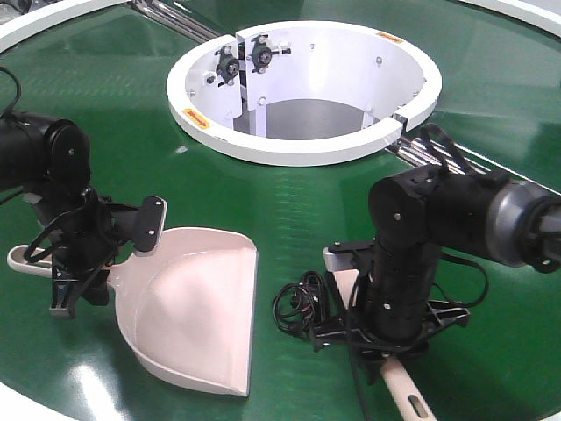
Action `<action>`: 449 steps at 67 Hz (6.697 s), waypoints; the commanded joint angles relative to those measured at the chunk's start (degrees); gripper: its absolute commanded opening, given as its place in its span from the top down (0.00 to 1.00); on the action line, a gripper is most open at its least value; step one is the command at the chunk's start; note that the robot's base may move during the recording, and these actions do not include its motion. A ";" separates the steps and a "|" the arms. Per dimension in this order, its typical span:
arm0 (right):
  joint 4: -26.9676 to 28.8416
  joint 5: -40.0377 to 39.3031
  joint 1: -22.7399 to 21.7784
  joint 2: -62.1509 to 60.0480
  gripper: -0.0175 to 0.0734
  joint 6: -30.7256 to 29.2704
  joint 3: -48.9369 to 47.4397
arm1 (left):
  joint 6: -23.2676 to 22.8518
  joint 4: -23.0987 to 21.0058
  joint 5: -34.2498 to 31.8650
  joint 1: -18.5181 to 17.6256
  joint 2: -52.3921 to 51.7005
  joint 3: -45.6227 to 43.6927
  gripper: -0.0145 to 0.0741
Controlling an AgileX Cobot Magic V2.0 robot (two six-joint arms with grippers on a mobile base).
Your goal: Clean and inspect green conveyor with broom and dustpan
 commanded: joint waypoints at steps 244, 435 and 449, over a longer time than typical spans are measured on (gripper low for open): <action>-9.35 1.23 -19.81 -4.50 0.44 -19.91 5.90 | -2.19 -0.08 1.50 -0.25 -2.67 -1.58 0.72; -4.65 -37.99 -19.66 -103.00 0.25 -24.18 39.96 | -57.66 -10.22 -37.01 -0.25 -93.10 47.83 0.53; -4.66 -41.10 -19.66 -103.00 0.25 -25.61 48.80 | -57.66 -10.41 -40.28 -0.25 -93.87 56.74 0.53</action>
